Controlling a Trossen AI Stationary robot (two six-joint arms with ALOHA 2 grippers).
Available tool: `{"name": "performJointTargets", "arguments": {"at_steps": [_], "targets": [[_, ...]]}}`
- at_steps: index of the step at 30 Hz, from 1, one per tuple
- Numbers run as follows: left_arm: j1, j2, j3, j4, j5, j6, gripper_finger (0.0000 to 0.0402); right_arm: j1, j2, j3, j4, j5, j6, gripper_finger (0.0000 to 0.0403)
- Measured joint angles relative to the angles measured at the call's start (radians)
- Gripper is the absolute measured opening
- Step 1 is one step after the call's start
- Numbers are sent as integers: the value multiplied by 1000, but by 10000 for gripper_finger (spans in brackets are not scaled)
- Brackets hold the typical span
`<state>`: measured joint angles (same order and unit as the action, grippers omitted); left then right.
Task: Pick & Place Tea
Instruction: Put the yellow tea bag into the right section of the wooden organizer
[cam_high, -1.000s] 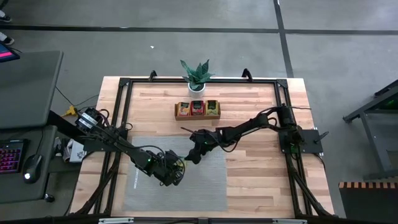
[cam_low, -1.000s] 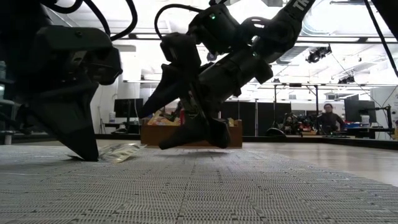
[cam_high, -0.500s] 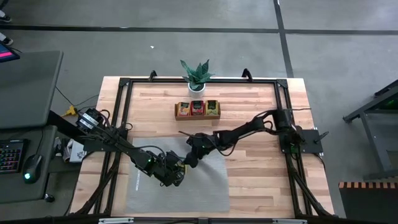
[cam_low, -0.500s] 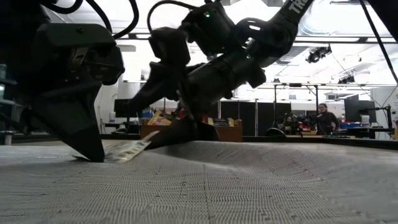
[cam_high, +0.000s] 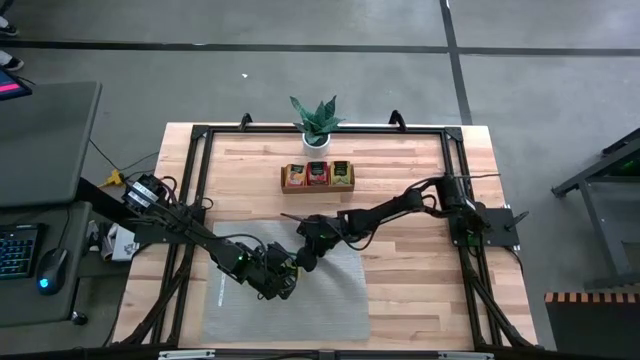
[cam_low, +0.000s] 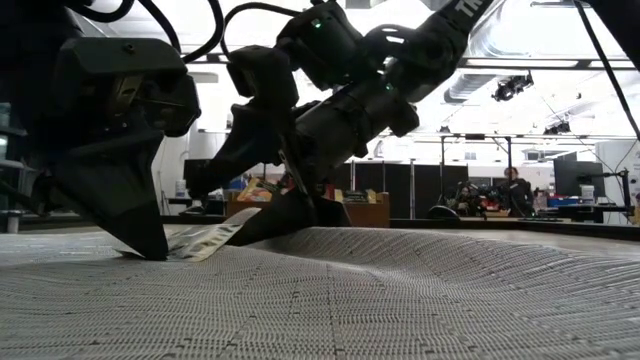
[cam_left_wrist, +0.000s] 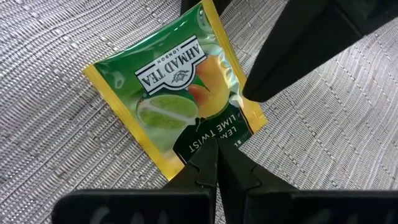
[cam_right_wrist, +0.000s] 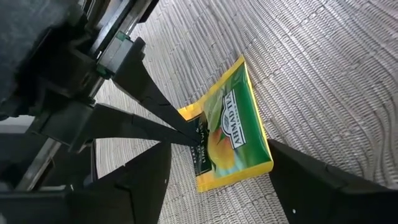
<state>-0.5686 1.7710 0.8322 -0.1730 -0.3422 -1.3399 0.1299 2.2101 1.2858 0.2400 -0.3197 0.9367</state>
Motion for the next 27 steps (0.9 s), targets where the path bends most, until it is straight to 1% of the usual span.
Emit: {"name": "performJointTargets", "arguments": {"at_steps": [3,6,11,16,17,27], "targets": [[0,0,0,0,0,0,0,0,0,0,-5,10,-5,236],[0,0,0,0,1,0,0,-1,0,-1,-6,23,-5,200],[0,0,0,-1,1,0,0,-11,0,-1,-7,19,1,114],[0,0,0,-1,1,0,0,-20,0,-3,2,-13,0,21],[0,0,0,-1,1,0,0,-23,0,-4,4,-24,-6,11],[0,-3,0,-2,12,0,1,-24,-10,-4,1,-32,-32,3]]}}
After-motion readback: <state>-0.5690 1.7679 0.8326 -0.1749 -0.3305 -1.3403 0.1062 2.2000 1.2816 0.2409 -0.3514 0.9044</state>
